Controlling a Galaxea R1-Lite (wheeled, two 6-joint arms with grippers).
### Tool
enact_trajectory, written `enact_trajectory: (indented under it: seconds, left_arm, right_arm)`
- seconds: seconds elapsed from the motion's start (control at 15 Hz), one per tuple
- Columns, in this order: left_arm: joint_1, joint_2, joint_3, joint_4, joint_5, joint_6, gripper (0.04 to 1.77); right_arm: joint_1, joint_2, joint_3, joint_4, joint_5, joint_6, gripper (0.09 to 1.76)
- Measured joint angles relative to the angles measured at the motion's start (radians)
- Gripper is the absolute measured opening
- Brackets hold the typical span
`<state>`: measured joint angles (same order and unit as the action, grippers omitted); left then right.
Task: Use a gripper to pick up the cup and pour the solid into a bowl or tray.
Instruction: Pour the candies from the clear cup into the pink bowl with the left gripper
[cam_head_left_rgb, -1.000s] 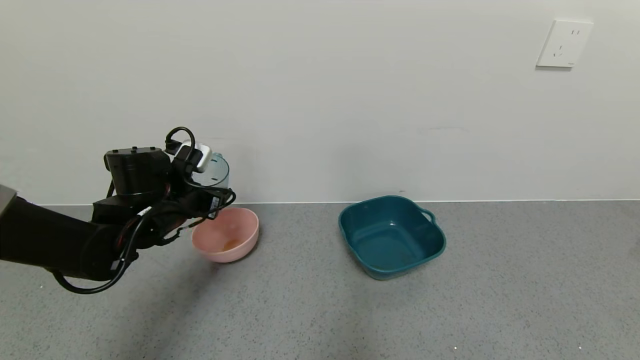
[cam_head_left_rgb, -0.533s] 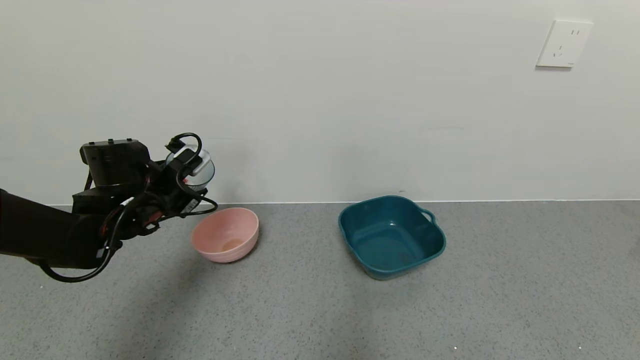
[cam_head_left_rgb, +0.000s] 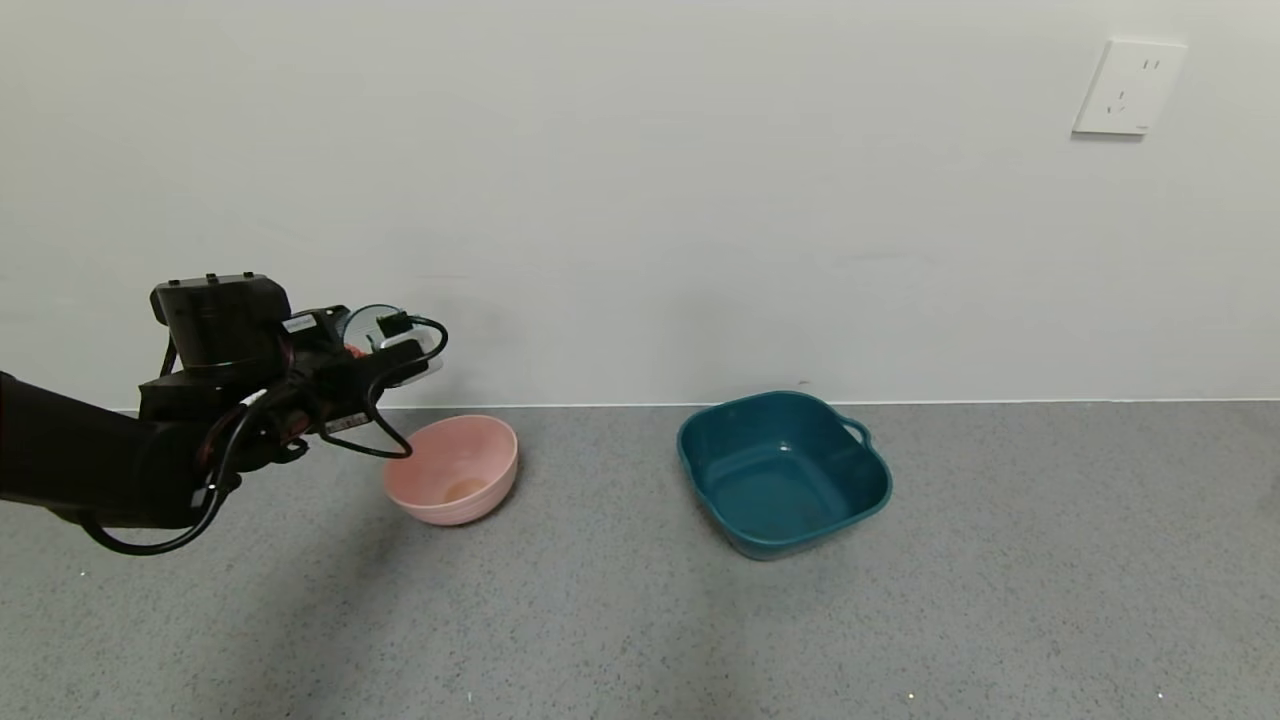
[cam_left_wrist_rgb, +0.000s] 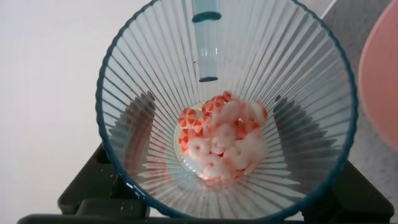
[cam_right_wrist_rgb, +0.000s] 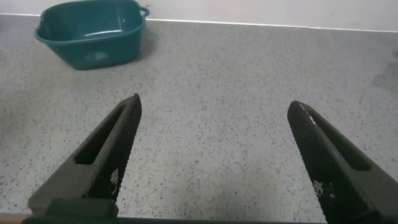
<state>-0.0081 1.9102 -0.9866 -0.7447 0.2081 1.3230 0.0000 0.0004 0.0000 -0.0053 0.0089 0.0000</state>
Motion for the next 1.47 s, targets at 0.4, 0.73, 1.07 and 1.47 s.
enact_trajectory:
  seconds: [0.4,0.73,1.07,1.47]
  left_arm:
    - [0.008,0.027,0.007,-0.001,0.051,0.29,1.33]
    - [0.001,0.057,0.01,0.0,0.126,0.483,1.33]
    - [-0.052,0.063,0.008,-0.001,0.185,0.574,1.33]
    - [-0.096,0.063,0.013,-0.001,0.226,0.665,1.33]
  right_arm:
    - [0.0,0.0,0.0,0.0,0.0,0.0,1.71]
    - [0.0,0.0,0.0,0.0,0.0,0.0,1.71]
    - [0.0,0.0,0.0,0.0,0.0,0.0,1.71]
    - [0.0,0.0,0.0,0.0,0.0,0.0,1.71]
